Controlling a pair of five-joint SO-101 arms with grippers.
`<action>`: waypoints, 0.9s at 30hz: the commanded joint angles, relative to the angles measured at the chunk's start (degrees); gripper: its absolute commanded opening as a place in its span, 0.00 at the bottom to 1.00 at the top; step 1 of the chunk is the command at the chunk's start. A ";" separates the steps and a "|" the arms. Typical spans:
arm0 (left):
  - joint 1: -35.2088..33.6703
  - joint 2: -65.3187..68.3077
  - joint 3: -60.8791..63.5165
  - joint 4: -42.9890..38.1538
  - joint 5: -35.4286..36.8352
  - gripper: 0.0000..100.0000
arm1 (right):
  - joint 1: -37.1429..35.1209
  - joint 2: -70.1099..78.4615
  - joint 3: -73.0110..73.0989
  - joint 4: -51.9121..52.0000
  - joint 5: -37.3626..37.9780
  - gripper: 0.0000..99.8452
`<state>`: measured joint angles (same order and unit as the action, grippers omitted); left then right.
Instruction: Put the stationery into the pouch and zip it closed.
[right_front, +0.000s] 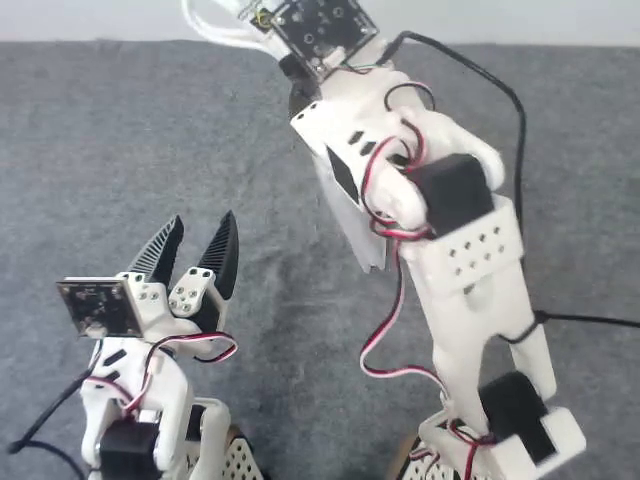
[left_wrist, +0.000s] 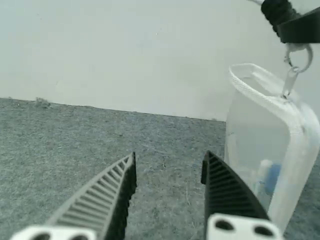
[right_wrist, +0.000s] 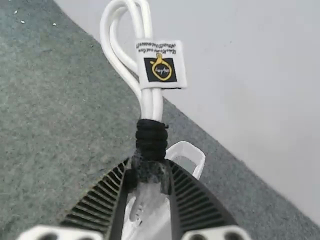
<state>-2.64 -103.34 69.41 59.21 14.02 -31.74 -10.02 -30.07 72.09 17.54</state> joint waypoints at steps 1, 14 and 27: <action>-0.26 -1.23 -1.01 -1.85 0.62 0.21 | -1.98 -6.11 -4.22 -0.31 -0.97 0.01; 6.95 -1.23 -12.09 9.58 2.64 0.33 | -8.66 -9.01 -3.43 6.73 -5.27 0.01; 8.79 -1.23 -11.03 9.23 0.09 0.33 | -13.05 -9.71 1.85 8.22 -5.45 0.01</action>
<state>5.98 -103.34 57.45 70.64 15.16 -43.60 -16.35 -27.78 79.21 12.70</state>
